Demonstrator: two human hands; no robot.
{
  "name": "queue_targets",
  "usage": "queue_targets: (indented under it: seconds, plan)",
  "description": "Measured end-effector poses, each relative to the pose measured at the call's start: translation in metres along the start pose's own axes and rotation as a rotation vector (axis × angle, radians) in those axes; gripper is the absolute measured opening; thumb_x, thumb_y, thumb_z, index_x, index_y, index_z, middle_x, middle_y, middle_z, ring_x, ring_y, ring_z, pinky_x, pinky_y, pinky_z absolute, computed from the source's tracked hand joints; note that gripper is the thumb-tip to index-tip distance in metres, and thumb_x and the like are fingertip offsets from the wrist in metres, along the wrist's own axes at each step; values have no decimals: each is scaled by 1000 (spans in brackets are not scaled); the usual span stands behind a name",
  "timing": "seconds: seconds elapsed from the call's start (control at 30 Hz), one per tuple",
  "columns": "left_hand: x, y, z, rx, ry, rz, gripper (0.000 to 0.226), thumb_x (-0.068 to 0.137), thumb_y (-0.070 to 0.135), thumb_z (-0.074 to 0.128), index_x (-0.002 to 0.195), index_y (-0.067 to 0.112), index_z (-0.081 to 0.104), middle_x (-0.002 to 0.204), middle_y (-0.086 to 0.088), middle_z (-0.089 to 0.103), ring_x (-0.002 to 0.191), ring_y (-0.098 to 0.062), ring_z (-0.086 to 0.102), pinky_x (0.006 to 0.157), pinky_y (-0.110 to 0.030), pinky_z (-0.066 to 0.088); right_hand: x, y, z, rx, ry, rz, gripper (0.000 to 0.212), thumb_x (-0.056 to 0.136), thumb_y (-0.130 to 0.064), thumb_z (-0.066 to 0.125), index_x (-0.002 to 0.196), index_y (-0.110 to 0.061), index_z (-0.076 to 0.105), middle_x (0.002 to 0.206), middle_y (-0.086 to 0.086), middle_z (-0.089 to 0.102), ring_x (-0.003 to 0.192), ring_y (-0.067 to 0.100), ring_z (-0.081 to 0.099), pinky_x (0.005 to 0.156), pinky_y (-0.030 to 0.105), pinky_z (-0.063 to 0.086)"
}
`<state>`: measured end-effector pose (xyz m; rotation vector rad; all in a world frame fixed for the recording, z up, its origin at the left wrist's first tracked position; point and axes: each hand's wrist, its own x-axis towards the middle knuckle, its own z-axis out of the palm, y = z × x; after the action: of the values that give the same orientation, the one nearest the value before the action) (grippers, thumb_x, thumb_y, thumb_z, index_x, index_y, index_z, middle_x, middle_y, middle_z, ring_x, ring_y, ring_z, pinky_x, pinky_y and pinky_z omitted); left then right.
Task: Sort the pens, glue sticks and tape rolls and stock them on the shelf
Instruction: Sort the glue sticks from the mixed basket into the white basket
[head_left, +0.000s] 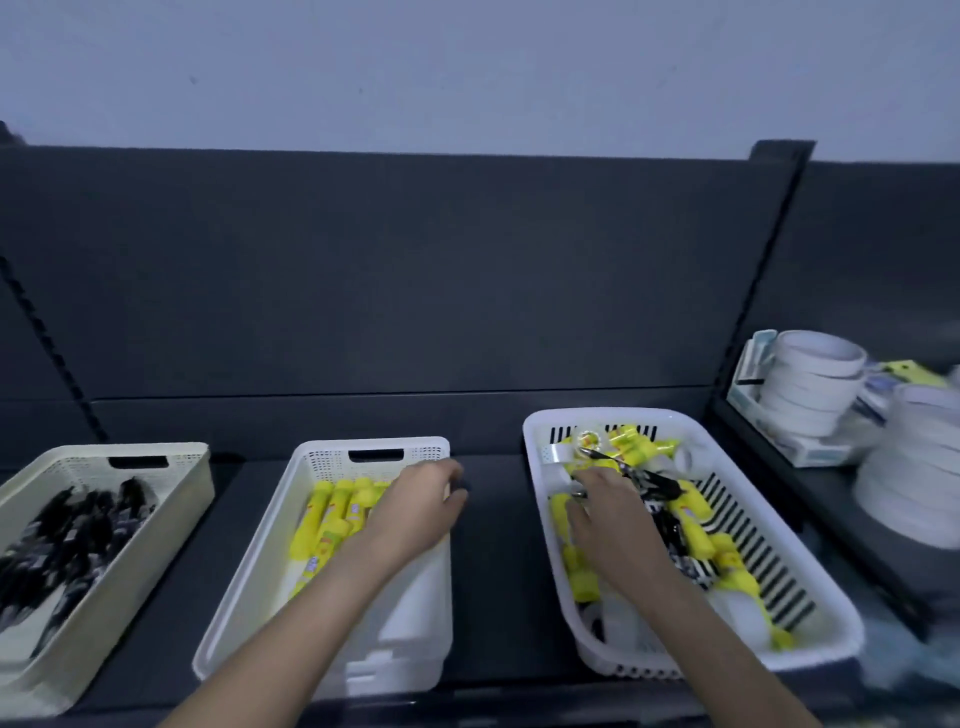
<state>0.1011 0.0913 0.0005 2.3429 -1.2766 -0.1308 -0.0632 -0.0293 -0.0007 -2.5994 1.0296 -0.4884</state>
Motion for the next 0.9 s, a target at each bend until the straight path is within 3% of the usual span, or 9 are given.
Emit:
queue_targets:
  seconds: [0.1,0.3,0.43,0.5,0.57,0.63,0.7,0.77,0.9]
  plan:
    - [4,35,14,-12,3,35,23,90,20,51,107,8,59,108,-9,64,105,-29,56,87,-33,44,-8,39,-16,-26,-12,27,25,95,-19,43,114,-8,54,116,7,52,113,25,46,87,30,39]
    - [5,87,49,20,-3,27,26,88,21,50,104,4,62,103,-12,65,103,-30,56,84,-37,46,-18,108,-39,-64,-101,32,18,95,-22,45,106,-11,54,111,9,53,111,27,50,87,30,38]
    - [1,106,63,324,-37,-42,38,91,40,46,100,6,61,109,-13,57,108,-30,47,88,-37,41,-20,136,-47,-65,-146,56,32,94,-22,46,123,-9,51,121,11,54,112,25,51,90,30,39]
    - [-2,113,68,400,-67,-102,48,89,51,45,100,7,61,109,-10,51,109,-29,43,87,-35,40,-19,147,-49,-80,-199,87,32,95,-20,44,123,-7,50,116,13,56,106,26,54,78,30,39]
    - [-2,121,72,384,-85,-147,44,86,49,49,98,7,61,108,-10,51,109,-28,44,82,-32,41,-17,152,-51,-71,-296,113,25,96,-18,43,115,-5,51,102,12,59,93,26,57,63,28,36]
    - [0,129,75,351,-106,-166,29,85,37,52,89,9,58,104,-10,54,107,-28,49,75,-32,39,-15,153,-48,-12,-388,151,19,97,-15,39,88,-6,53,74,3,52,69,19,50,51,24,29]
    - [4,136,77,278,-118,-182,20,85,30,51,75,12,48,93,-10,58,95,-28,56,65,-30,36,-11,156,-40,46,-449,192,34,97,-13,37,63,-15,37,62,-2,37,55,11,36,46,22,23]
    - [10,141,81,162,-108,-181,21,86,30,52,76,12,45,84,-8,57,79,-27,53,61,-28,35,-5,158,-36,92,-461,242,34,94,-9,40,62,-16,32,64,-3,36,56,8,35,46,21,23]
    - [29,150,91,-71,-148,-110,24,86,24,55,68,11,46,62,-1,42,67,-23,44,54,-29,26,3,158,-37,309,-393,303,17,91,-7,47,79,-18,40,67,-2,43,59,11,43,44,17,28]
